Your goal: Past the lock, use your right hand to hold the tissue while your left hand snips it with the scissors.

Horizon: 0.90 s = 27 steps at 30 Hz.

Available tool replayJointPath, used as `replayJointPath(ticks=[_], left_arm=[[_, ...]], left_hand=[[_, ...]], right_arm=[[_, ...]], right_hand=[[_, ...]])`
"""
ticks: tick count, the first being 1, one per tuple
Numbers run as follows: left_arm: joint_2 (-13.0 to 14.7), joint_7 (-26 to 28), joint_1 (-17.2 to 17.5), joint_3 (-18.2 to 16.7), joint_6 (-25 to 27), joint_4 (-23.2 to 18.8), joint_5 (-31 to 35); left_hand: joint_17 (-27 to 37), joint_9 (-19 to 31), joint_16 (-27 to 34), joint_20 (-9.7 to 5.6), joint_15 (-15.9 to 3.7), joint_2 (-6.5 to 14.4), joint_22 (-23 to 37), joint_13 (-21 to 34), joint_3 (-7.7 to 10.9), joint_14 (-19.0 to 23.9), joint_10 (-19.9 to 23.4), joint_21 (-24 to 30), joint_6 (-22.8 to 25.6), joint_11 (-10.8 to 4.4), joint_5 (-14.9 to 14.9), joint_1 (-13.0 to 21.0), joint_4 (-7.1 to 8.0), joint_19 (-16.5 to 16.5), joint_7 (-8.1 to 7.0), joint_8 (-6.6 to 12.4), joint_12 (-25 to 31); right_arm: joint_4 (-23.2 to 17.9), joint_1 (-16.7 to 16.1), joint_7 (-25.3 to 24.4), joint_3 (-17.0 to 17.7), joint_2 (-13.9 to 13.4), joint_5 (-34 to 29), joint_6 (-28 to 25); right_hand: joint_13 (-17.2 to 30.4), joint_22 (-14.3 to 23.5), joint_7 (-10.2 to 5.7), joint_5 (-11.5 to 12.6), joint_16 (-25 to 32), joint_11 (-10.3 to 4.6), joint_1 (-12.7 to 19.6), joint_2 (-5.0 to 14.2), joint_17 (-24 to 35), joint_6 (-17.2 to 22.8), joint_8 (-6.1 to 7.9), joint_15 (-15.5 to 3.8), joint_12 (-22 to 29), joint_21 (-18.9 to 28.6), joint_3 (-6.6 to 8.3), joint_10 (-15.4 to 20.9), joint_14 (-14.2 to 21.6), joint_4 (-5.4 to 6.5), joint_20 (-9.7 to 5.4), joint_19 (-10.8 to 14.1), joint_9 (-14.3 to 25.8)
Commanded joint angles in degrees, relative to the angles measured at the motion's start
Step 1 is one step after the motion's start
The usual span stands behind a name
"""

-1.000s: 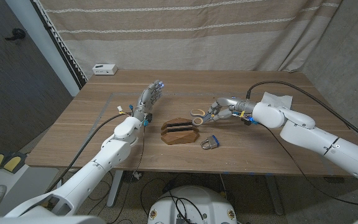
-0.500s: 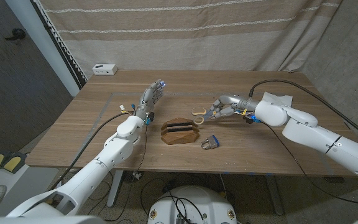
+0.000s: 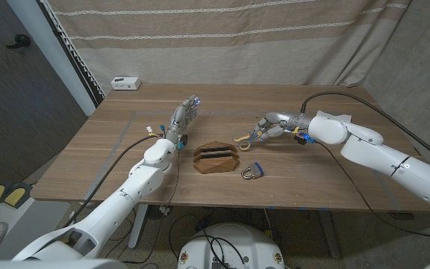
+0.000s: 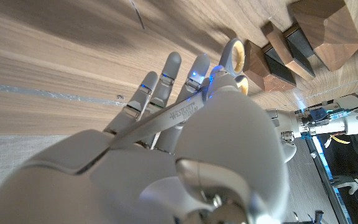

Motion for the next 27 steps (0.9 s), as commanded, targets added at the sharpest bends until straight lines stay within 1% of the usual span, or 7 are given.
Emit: replayJointPath(ticks=[1,3,4,9,13,20,27], left_arm=[[-1.2,1.36,-0.56,0.34,-0.48,1.04,0.77],[-1.1,1.59,-0.44,0.29,-0.11,0.73,0.72],[-1.0,1.66,-0.39,0.26,0.01,0.61,0.74],[0.17,1.67,-0.26,-0.17,1.27,-0.68,0.53],[0.56,1.21,-0.4,-0.32,1.54,-0.82,0.3],[1.11,0.5,-0.45,-0.57,1.69,-1.01,-0.08],[1.52,0.47,-0.1,-0.77,1.97,-1.52,-0.33]], left_hand=[[0.24,0.19,-0.08,-4.84,-8.16,-0.16,0.15,0.22,0.28,0.18,0.46,-0.06,0.22,-0.2,0.39,-0.37,-0.05,-0.17,-0.06,-0.06,0.02],[0.24,0.19,-0.08,-4.84,-8.2,-0.16,0.15,0.22,0.28,0.19,0.48,-0.06,0.17,-0.2,0.39,-0.37,-0.05,-0.16,-0.08,-0.08,0.03],[0.24,0.19,-0.09,-4.82,-8.22,-0.16,0.15,0.22,0.28,0.17,0.47,-0.06,0.19,0.06,0.39,-0.37,-0.05,-0.15,-0.12,-0.07,0.02],[0.24,0.19,-0.1,-4.85,-8.2,-0.16,0.15,0.22,0.29,0.15,0.38,-0.05,0.17,-0.09,0.39,-0.38,-0.05,-0.14,-0.1,-0.08,-0.02],[0.24,0.19,-0.14,-4.84,-8.16,-0.17,0.15,0.22,0.3,0.04,0.34,-0.06,0.02,-0.06,0.39,-0.38,-0.05,-0.16,-0.04,-0.14,-0.04],[0.24,0.19,-0.18,-4.85,-8.11,-0.17,0.14,0.22,0.32,-0.07,0.22,-0.08,-0.06,0.02,0.39,-0.39,-0.05,-0.21,-0.03,-0.17,-0.09],[0.24,0.19,-0.19,-4.83,-8.12,-0.16,0.14,0.22,0.33,-0.12,0.18,-0.08,-0.11,0.03,0.39,-0.4,-0.05,-0.23,-0.04,-0.19,-0.11]], right_arm=[[6.94,3.97,3.46,-1.15,2.27,4.2,4.2],[7.96,4.47,3.66,-1.43,2.75,4.56,4.49],[8.47,4.64,3.63,-1.55,3.06,4.78,4.57],[10.68,5.28,4.26,-2.1,4.45,6.77,5.13],[11.47,5.25,4.57,-2.31,4.98,8.28,4.72],[12.27,4.98,4.97,-2.3,5.8,11.63,3.69],[12.48,5.26,5.44,-2.39,5.82,13.32,3.54]], right_hand=[[1.43,0.7,0.44,-0.37,0.33,-0.21,1.6,2.37,0.22,-0.5,-0.62,-7.16,1.14,1.2,3.86,0.62,1.26,3.06,-8.2,0.39,0.58],[1.91,0.87,0.59,-0.49,0.31,-0.3,1.6,2.43,0.19,-0.75,-0.78,-7.16,1.51,1.44,4.24,0.77,1.4,3.28,-8.07,0.23,0.87],[2.79,1.17,0.61,-0.71,0.22,-0.31,1.63,2.39,0.14,-0.86,-0.93,-7.16,2.0,1.92,4.87,0.57,1.53,3.62,-8.02,0.07,1.41],[4.31,1.66,0.93,-1.0,0.09,-0.31,1.54,2.57,0.04,-1.88,-1.46,-7.14,2.9,2.64,6.26,0.35,1.95,4.51,-7.72,-0.5,2.38],[5.37,1.98,0.66,-1.32,-0.13,-0.28,1.46,2.32,-0.04,-1.9,-1.57,-7.13,3.48,3.16,6.87,0.06,1.83,4.87,-7.69,-0.81,3.06],[7.12,2.47,0.15,-1.93,-0.42,-0.42,1.22,2.13,-0.07,-1.78,-1.64,-7.12,4.36,4.09,7.47,-0.52,1.45,5.25,-7.73,-1.29,4.24],[8.47,2.83,0.23,-2.35,-0.48,-0.25,0.97,2.28,-0.03,-2.07,-1.86,-7.12,5.06,4.87,7.96,-0.93,1.44,5.54,-7.68,-1.71,5.21]])
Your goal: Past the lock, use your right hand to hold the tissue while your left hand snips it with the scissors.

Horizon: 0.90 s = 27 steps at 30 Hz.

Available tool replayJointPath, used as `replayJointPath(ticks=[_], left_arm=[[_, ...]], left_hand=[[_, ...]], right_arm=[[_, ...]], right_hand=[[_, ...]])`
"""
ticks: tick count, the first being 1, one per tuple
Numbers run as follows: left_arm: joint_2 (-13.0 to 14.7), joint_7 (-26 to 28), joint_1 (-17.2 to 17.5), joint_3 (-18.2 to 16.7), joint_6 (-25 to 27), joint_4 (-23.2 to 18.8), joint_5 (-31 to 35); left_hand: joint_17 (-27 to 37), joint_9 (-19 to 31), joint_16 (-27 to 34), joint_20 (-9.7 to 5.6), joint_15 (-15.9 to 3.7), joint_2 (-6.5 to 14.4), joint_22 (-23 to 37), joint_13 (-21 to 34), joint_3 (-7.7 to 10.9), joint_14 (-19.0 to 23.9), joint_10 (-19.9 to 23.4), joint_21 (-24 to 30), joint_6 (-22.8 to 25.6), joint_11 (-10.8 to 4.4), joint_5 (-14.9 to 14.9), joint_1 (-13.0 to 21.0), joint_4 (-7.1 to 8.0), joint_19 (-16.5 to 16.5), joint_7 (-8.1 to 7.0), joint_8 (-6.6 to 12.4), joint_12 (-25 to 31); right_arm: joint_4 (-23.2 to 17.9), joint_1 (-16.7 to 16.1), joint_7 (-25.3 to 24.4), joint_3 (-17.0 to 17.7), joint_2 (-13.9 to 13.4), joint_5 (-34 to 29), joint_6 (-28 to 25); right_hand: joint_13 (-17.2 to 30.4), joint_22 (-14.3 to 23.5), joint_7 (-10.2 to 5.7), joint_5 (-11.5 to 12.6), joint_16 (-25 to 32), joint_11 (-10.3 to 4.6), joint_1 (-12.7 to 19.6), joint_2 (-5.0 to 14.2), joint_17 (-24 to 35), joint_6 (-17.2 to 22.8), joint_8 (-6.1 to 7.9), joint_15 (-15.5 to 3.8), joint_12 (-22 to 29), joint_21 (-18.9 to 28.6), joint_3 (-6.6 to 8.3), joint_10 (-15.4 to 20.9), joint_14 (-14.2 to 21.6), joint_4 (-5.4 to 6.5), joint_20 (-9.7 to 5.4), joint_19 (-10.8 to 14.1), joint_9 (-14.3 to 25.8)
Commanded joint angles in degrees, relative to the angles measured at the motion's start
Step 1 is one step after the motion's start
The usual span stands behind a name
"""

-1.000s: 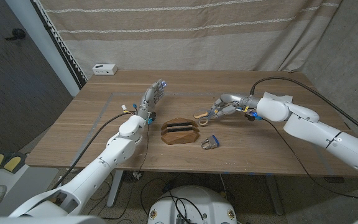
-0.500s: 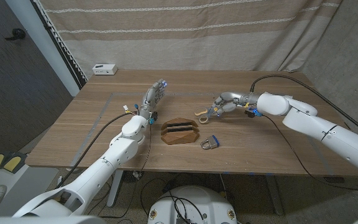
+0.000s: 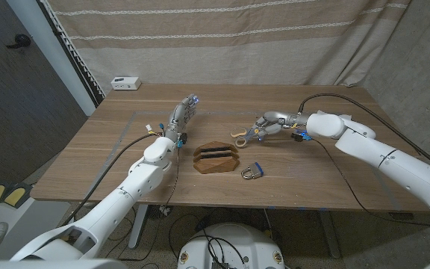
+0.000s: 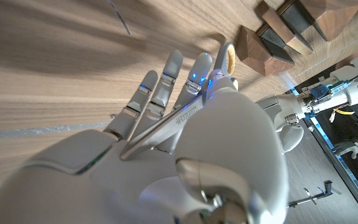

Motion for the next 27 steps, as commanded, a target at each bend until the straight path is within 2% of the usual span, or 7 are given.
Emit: replayJointPath(ticks=[1,19,24,27], left_arm=[[0.85,-0.38,0.31,-0.4,0.66,-0.79,-0.49],[0.22,0.02,0.31,0.01,0.07,-0.51,-0.01],[-0.02,0.32,0.21,0.23,0.13,-0.63,0.25],[-0.05,0.55,0.19,0.34,0.27,-0.85,0.46]], left_hand=[[0.24,0.19,-0.21,-4.83,-8.15,-0.16,0.15,0.22,0.34,-0.15,0.19,-0.08,-0.09,-0.03,0.38,-0.4,-0.05,-0.23,-0.04,-0.18,-0.11],[0.23,0.19,-0.15,-4.82,-8.17,-0.14,0.14,0.22,0.4,-0.1,0.22,-0.06,-0.06,-0.15,0.37,-0.38,-0.06,-0.19,-0.08,-0.16,-0.1],[0.23,0.19,-0.12,-4.83,-8.19,-0.14,0.14,0.22,0.42,-0.03,0.3,-0.07,-0.01,-0.04,0.36,-0.37,-0.07,-0.23,-0.12,-0.14,-0.07],[0.23,0.19,-0.12,-4.84,-8.17,-0.14,0.14,0.22,0.43,-0.01,0.35,-0.08,0.08,-0.24,0.36,-0.37,-0.07,-0.24,-0.1,-0.1,-0.05]], right_arm=[[1.47,0.5,0.97,-0.3,0.77,3.97,-0.38],[1.77,0.22,2.19,0.67,0.17,8.47,0.71],[1.68,0.07,2.77,1.11,-0.19,9.91,0.61],[1.68,0.17,3.39,1.33,-0.33,10.9,0.51]], right_hand=[[0.77,0.29,-0.25,-0.35,-0.14,0.14,1.3,1.97,0.12,-0.12,-0.35,-6.66,0.68,0.52,5.04,-0.69,-0.04,4.62,-7.62,-0.56,0.61],[1.67,0.99,0.48,-0.92,-0.41,0.74,0.4,2.16,0.09,-0.58,-0.68,-6.62,1.67,2.52,7.46,0.02,0.28,6.12,-7.09,-1.02,3.11],[1.43,1.16,1.22,-1.1,-0.37,0.76,0.24,2.06,0.13,0.13,-0.47,-6.62,1.99,3.26,8.03,0.89,0.62,6.21,-6.96,-0.92,3.91],[1.46,1.29,2.22,-1.21,-0.32,0.85,0.34,2.02,0.15,0.22,-0.5,-6.64,2.2,3.87,8.49,1.14,0.95,6.04,-6.74,-0.77,4.52]])
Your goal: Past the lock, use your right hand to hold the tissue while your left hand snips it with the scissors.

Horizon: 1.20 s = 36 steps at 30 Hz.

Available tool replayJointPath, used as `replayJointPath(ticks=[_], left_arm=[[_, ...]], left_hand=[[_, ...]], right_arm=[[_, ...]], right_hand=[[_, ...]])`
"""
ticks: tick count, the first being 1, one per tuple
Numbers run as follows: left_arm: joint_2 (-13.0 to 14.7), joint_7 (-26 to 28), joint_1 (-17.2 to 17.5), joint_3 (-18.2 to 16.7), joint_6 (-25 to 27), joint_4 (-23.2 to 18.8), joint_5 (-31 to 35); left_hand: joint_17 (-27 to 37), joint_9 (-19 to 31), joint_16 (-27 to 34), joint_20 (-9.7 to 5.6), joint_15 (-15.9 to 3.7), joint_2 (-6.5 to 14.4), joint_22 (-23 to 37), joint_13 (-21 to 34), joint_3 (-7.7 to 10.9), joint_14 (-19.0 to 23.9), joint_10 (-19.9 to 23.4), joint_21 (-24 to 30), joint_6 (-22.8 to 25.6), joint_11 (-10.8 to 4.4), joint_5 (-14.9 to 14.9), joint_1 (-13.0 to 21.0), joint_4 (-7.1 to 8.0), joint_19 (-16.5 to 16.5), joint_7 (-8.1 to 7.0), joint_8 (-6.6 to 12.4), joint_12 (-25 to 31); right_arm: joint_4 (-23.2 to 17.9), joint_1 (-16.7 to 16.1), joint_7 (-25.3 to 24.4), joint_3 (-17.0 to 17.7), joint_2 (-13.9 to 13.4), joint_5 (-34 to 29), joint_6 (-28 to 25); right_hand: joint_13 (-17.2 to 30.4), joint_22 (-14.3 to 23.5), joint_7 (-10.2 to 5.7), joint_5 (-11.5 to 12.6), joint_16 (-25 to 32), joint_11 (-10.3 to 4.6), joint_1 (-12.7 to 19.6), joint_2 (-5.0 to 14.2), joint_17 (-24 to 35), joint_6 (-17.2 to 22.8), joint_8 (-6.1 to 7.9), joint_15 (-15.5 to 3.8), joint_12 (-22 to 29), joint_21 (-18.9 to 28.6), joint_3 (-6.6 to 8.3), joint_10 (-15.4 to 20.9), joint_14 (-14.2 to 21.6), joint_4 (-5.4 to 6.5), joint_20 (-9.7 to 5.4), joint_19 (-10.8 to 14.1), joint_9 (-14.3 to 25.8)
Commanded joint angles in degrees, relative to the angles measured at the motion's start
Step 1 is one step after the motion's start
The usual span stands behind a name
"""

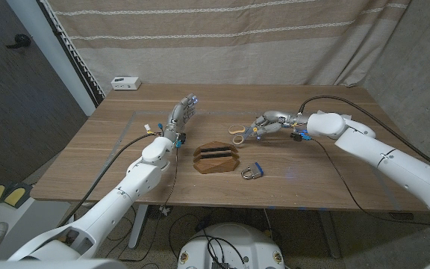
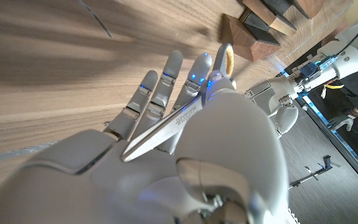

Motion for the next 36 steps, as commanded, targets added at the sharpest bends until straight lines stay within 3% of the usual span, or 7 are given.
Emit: replayJointPath(ticks=[1,7,13,19,30,36], left_arm=[[-0.43,0.75,-0.17,0.5,-0.07,-0.31,0.69],[-0.82,1.33,-0.15,0.72,-0.26,-0.46,1.13],[-1.7,1.98,-0.13,1.06,-1.08,0.04,1.7],[-2.49,2.77,0.02,1.38,-1.93,0.2,2.4],[-2.51,3.38,0.31,1.54,-2.62,-0.62,3.45],[-1.88,4.37,2.14,1.13,-2.26,-2.93,3.36]], left_hand=[[0.23,0.19,-0.12,-4.85,-8.16,-0.14,0.14,0.22,0.43,-0.01,0.38,-0.08,0.07,-0.22,0.37,-0.37,-0.08,-0.24,-0.13,-0.11,-0.04],[0.23,0.19,-0.12,-4.86,-8.16,-0.15,0.14,0.22,0.45,-0.02,0.5,-0.08,0.12,-0.14,0.37,-0.36,-0.09,-0.25,-0.12,-0.09,0.0],[0.23,0.18,-0.09,-4.88,-8.17,-0.15,0.14,0.22,0.47,0.07,0.58,-0.07,0.35,-0.06,0.37,-0.35,-0.1,-0.22,-0.22,0.0,0.03],[0.23,0.18,-0.08,-4.89,-8.22,-0.15,0.14,0.22,0.5,0.11,0.66,-0.07,0.49,-0.31,0.37,-0.31,-0.12,-0.23,-0.11,0.05,0.05],[0.23,0.18,-0.04,-4.89,-8.21,-0.18,0.13,0.22,0.52,0.24,0.76,-0.07,0.47,-0.19,0.39,-0.3,-0.14,-0.22,-0.12,0.01,0.07],[0.23,0.18,-0.04,-4.9,-8.23,-0.2,0.13,0.23,0.54,0.26,0.82,-0.06,0.46,-0.1,0.39,-0.29,-0.15,-0.2,-0.18,0.0,0.08]], right_arm=[[0.16,-0.15,1.66,1.0,-0.63,3.81,0.23],[1.55,0.02,3.0,1.59,-0.34,6.53,1.08],[1.61,-0.04,3.0,2.04,-0.79,7.08,2.03],[3.71,0.44,5.16,3.06,0.09,11.47,2.28],[4.98,0.88,6.9,3.66,0.35,14.59,2.37],[5.61,1.02,7.97,3.62,1.1,16.55,1.77]], right_hand=[[0.24,0.31,1.21,-0.16,0.12,-0.1,1.01,1.49,0.15,0.52,0.2,-6.82,0.7,0.97,7.69,1.14,0.94,6.45,-6.69,0.32,0.92],[0.55,0.59,3.24,-0.09,0.45,0.88,1.81,1.37,0.12,1.66,0.52,-6.87,2.22,2.93,9.27,3.66,2.92,5.54,-5.79,1.32,2.43],[0.25,0.64,4.22,-0.04,0.49,1.45,2.26,1.24,-0.08,2.34,0.68,-6.9,2.37,3.9,9.93,4.07,4.06,4.96,-6.46,1.96,3.08],[-0.02,0.67,5.32,-0.05,0.38,1.73,2.69,1.16,-0.41,2.84,0.72,-6.89,2.76,5.16,10.56,4.98,5.25,4.29,-6.27,2.67,3.97],[0.07,0.72,5.82,-0.12,0.07,2.28,2.93,1.08,-0.85,2.64,0.11,-6.87,3.02,6.28,11.07,4.85,6.28,3.69,-6.13,2.25,4.58],[-0.17,0.74,5.86,-0.2,-0.06,2.47,3.0,1.08,-0.98,2.79,-0.17,-6.86,3.06,6.69,11.17,5.12,6.47,3.48,-6.13,2.08,4.55]])
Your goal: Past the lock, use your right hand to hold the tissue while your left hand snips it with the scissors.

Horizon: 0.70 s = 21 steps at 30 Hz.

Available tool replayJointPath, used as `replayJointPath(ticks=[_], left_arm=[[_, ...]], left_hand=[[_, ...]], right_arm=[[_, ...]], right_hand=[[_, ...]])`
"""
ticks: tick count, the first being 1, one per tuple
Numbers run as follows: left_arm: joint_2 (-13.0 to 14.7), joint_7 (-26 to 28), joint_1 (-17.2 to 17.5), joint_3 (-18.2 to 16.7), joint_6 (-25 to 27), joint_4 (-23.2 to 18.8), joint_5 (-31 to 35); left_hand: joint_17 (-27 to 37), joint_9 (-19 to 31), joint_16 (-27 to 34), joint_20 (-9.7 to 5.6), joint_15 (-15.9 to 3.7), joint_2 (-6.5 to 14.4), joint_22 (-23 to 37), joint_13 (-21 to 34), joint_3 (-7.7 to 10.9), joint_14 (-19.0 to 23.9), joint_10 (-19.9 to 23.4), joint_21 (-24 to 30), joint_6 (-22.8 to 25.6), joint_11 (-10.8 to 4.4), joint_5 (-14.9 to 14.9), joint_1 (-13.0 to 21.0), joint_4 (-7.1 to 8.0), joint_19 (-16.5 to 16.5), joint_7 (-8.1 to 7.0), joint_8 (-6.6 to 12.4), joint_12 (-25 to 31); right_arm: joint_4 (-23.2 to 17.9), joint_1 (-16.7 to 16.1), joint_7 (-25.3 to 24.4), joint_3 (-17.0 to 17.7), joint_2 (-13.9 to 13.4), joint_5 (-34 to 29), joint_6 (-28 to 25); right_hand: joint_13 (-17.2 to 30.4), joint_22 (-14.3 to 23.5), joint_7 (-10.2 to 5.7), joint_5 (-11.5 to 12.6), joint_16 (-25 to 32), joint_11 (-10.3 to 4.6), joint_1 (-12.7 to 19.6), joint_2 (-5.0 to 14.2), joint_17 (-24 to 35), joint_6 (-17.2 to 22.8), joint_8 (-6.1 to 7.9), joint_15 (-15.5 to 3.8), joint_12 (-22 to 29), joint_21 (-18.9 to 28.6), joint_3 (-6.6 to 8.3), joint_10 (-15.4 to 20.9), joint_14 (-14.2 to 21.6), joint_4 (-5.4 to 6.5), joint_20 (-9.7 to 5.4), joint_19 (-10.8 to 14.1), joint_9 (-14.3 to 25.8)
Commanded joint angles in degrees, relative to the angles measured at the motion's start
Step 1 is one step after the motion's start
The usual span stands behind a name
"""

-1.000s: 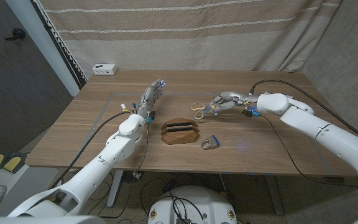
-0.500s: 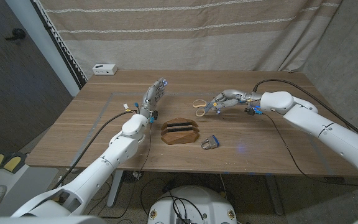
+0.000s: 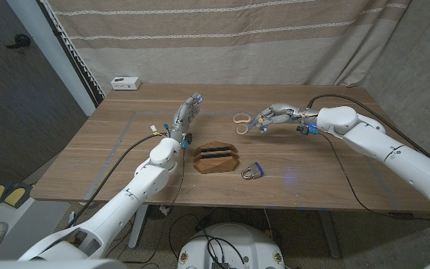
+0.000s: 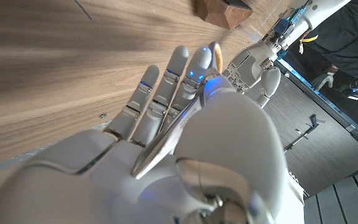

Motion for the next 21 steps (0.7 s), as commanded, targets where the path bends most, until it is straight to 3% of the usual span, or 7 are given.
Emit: replayJointPath(ticks=[1,12,21], left_arm=[[0.57,1.49,2.31,-0.31,-0.1,-3.11,0.55],[2.81,-0.15,3.65,-1.02,0.46,-5.38,-0.19],[3.21,-2.06,3.71,-1.32,-0.71,-4.84,-0.99]], left_hand=[[0.23,0.18,-0.05,-4.88,-8.22,-0.2,0.13,0.23,0.39,0.25,0.54,-0.07,0.61,0.3,0.39,-0.29,0.01,-0.22,-0.13,0.06,0.1],[0.23,0.18,-0.05,-4.96,-8.12,-0.23,0.13,0.23,0.41,0.27,0.49,-0.05,0.71,0.32,0.41,-0.27,-0.01,-0.18,-0.08,0.08,0.06],[0.23,0.18,-0.07,-4.99,-8.2,-0.25,0.13,0.23,0.43,0.25,0.55,-0.06,0.69,0.29,0.43,-0.26,-0.02,-0.18,-0.06,0.05,0.06]], right_arm=[[1.17,0.26,2.11,0.43,0.96,4.39,-0.6],[0.86,0.02,0.83,0.61,2.34,7.15,-4.01],[-0.51,-0.14,-0.6,0.53,2.57,7.69,-5.81]], right_hand=[[-0.19,0.11,2.05,0.12,-0.07,0.55,2.28,1.82,0.08,1.77,-0.3,-4.52,0.32,0.62,6.85,0.37,0.71,6.19,-6.02,0.12,0.13],[0.0,0.14,2.19,-0.04,-0.16,0.43,2.26,1.86,-0.06,1.73,-0.6,-4.51,0.56,1.29,6.97,0.44,1.14,6.04,-6.03,-0.1,0.44],[-0.12,0.17,2.4,-0.17,-0.28,0.42,2.26,1.85,-0.2,1.86,-0.83,-4.51,0.72,2.01,7.11,0.77,1.48,5.88,-5.98,-0.12,0.7]])
